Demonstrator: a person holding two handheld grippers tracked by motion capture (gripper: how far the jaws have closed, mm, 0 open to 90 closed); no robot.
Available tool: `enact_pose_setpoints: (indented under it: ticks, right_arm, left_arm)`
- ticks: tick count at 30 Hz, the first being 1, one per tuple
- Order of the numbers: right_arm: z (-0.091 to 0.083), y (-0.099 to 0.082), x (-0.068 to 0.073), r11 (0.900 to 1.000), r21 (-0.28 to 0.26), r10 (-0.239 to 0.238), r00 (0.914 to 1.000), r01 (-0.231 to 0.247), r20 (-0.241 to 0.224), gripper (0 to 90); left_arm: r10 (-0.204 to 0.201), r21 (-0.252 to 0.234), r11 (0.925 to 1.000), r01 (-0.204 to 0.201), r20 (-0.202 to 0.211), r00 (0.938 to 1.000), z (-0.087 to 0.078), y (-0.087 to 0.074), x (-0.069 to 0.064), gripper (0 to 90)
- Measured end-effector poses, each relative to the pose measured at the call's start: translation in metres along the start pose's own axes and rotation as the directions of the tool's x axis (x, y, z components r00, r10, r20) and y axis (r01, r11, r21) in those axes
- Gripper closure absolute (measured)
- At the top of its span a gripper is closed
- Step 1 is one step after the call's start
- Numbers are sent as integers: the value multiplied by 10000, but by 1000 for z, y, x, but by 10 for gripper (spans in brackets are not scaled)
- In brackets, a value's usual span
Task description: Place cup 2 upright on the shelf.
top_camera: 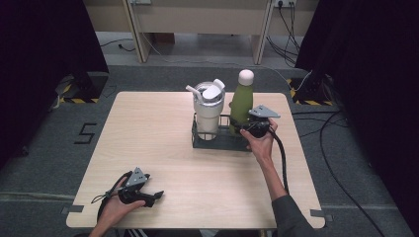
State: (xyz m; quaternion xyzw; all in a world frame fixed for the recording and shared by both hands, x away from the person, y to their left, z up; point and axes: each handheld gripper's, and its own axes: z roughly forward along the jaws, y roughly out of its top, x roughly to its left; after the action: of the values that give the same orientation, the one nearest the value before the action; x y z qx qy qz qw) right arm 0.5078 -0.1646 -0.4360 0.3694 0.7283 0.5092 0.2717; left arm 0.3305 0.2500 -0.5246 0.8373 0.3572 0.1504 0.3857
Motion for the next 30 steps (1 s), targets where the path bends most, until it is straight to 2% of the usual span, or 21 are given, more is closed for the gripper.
enact_pose_setpoints:
  ticks: [11,26,30]
  right_arm:
    - [3,-8,1,9999,66,147,9999,-147,-6,208]
    - [2,-10,2,9998,101,-146,9999,147,-35,200]
    - [3,-12,-1,9998,136,177,9996,-175,-210,177]
  left_arm:
    - [1,-6,10000,-1,9,10000,0,0,0,140]
    - [0,2,10000,0,17,10000,0,0,0,140]
    - [1,4,10000,-1,6,10000,0,0,0,140]
